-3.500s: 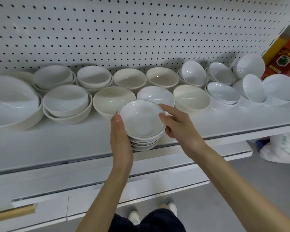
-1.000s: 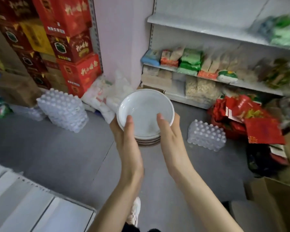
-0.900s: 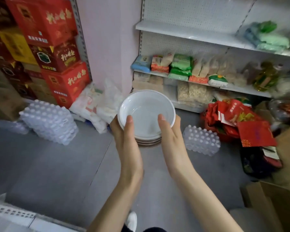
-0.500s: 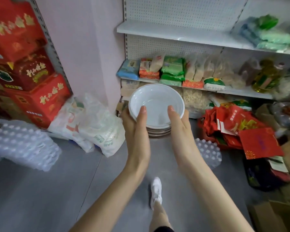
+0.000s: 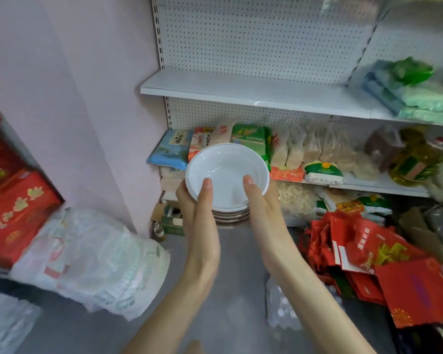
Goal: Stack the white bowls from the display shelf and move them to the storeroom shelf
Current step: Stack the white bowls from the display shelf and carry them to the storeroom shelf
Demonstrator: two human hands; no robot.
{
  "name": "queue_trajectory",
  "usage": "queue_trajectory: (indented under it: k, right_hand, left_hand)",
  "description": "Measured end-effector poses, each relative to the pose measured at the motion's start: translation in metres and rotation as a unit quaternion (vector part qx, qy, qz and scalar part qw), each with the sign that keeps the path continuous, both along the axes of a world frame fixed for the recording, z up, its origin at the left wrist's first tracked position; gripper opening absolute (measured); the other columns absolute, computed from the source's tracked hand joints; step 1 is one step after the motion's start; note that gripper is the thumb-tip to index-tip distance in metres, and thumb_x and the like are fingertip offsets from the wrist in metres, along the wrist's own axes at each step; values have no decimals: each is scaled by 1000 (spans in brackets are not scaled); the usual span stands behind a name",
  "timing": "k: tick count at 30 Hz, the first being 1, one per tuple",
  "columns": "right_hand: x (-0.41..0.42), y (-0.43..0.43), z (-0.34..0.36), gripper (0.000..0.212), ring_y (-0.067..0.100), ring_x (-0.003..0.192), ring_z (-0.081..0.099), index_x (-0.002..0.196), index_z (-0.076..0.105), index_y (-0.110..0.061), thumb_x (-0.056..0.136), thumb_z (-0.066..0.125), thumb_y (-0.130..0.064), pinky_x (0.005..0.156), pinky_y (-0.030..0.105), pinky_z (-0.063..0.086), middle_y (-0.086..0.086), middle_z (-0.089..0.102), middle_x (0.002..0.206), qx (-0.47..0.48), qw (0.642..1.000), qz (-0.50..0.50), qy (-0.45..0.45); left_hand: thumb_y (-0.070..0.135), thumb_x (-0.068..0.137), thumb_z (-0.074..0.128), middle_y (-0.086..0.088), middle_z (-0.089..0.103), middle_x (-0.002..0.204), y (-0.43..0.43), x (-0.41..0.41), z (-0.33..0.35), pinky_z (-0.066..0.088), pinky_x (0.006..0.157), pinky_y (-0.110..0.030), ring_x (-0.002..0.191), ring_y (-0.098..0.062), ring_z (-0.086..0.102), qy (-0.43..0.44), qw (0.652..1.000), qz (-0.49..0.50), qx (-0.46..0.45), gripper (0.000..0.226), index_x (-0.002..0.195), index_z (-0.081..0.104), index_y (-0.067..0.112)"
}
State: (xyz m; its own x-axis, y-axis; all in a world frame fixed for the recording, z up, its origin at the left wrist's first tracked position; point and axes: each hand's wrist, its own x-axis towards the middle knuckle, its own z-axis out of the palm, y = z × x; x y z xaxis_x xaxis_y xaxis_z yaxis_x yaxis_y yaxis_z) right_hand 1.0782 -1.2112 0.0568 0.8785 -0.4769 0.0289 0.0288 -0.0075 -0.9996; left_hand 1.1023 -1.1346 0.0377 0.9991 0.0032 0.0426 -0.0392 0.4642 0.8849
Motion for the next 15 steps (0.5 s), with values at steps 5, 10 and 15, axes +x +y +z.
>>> queue_trajectory:
  k: [5,10,15]
  right_hand:
    - [92,-53,0,28,6,117,46,125,36,-30,99,45,-32,93,20,33,-6,46,132,27,1000,1,13]
    - [206,-100,-8,33,-1,111,51,130,40,-22,99,46,-31,80,11,38,-7,52,126,25,1000,-11,10]
    - [322,-143,8,11,-19,85,51,110,44,-31,99,45,-32,65,0,41,-14,56,113,29,999,4,35]
  left_hand:
    - [43,88,55,2,56,136,-51,97,-4,44,106,-38,123,-12,55,13,1000,-2,26,53,136,44,24]
    - [48,81,54,9,54,138,-99,211,-12,40,110,-36,126,-6,52,-3,1000,-28,6,63,139,42,27]
    - [53,78,56,5,51,142,-142,340,-6,39,111,-43,129,-11,51,1,999,-46,-10,73,144,37,26]
